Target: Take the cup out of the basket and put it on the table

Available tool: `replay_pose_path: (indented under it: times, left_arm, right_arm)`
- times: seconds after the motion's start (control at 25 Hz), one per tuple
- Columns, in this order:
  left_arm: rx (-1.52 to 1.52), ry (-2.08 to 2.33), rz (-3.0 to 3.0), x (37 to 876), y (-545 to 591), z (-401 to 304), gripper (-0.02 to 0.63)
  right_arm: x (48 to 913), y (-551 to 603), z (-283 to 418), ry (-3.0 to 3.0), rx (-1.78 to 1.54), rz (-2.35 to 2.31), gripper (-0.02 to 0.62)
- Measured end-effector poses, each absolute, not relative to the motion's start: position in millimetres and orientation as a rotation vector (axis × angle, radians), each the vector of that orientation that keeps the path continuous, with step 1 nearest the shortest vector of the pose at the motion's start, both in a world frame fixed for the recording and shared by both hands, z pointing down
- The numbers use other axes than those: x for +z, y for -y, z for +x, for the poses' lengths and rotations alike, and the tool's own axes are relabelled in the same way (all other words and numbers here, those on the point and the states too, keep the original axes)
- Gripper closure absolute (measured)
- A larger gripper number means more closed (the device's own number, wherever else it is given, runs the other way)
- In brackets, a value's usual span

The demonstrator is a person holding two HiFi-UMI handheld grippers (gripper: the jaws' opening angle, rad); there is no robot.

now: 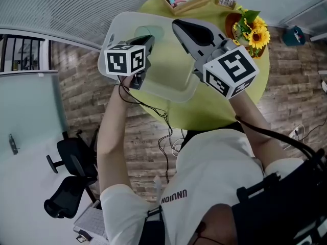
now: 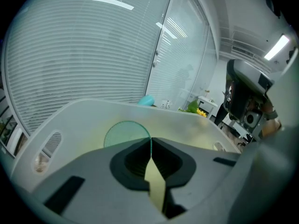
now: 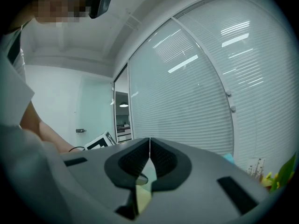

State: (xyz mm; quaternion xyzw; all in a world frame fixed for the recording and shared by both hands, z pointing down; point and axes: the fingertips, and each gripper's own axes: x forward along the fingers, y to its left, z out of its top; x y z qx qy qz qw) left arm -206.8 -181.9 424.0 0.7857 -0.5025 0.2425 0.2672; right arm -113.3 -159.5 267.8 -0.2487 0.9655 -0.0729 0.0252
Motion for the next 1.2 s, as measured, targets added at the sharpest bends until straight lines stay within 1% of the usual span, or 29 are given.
replay_pose_path:
  times: [1.2]
  left_arm:
    - [0.589,1.649,2.164,370.7,147.6,-204.3,0.587]
  right_arm:
    - [258.6,136.2,-111.7,-2.993,-0.22,-0.649,0.575]
